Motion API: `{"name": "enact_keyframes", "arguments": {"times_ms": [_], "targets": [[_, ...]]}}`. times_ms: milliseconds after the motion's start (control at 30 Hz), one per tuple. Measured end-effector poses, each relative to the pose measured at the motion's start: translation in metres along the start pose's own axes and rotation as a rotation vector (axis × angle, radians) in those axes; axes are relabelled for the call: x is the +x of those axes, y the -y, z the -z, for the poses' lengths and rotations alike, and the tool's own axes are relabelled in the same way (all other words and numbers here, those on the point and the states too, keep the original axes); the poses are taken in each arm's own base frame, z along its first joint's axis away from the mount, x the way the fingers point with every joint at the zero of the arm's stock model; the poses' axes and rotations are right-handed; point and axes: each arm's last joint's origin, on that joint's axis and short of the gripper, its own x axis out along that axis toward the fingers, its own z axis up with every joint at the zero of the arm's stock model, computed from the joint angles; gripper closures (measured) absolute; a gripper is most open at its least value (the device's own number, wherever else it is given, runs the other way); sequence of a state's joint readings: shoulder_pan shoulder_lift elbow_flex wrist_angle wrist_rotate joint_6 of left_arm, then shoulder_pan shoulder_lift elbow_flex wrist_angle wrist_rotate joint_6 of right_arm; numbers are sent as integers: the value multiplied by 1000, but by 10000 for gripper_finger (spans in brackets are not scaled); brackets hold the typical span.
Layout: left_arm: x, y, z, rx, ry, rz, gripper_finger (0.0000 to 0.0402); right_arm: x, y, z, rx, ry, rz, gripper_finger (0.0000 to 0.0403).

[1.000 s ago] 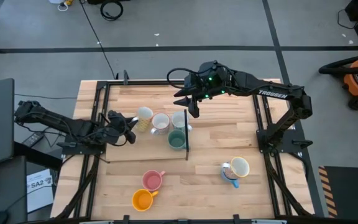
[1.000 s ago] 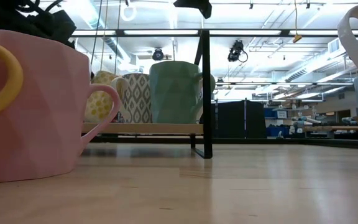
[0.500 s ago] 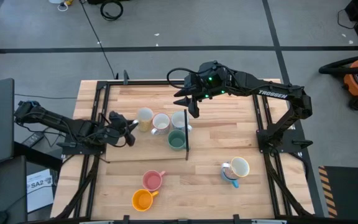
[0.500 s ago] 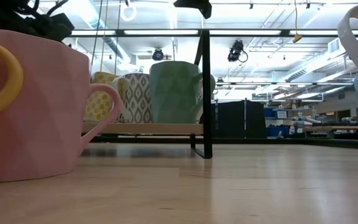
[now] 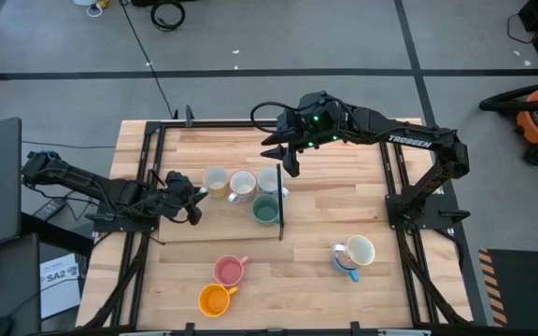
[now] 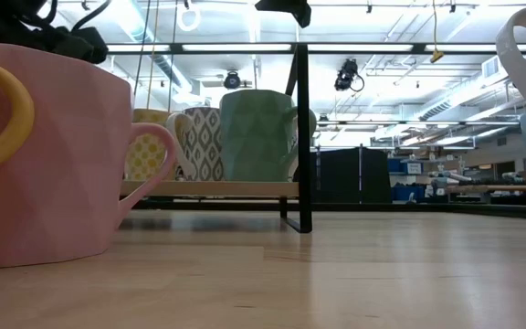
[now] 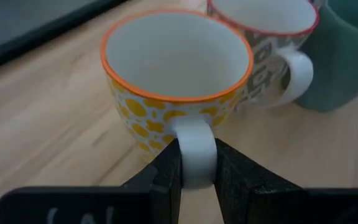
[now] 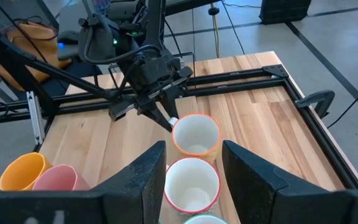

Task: Place coffee mugs
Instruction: Put the yellow patterned mug on the shelf

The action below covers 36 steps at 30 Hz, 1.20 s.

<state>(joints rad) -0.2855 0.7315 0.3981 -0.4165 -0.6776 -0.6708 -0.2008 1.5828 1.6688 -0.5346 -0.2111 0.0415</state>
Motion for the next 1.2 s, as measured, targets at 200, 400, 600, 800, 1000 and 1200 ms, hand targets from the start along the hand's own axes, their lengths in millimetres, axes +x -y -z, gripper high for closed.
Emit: {"name": "enact_keyframes", "arguments": {"times_ms": [200,400,600,800,1000,1200], "targets": [[0,-2,4,-21,-62,16,322,0,0,0,0,0,0,240],[0,-1,5,-22,-92,50,322,0,0,0,0,0,0,240],[-1,0,5,-21,-124,83,322,0,0,0,-1,0,-1,240],[-7,5,-7,-11,-107,109,322,0,0,0,-1,0,-1,240],[-9,4,-9,10,-127,96,322,0,0,0,0,0,-1,240],[-9,3,-8,19,-134,90,322,0,0,0,0,0,-1,240]]}}
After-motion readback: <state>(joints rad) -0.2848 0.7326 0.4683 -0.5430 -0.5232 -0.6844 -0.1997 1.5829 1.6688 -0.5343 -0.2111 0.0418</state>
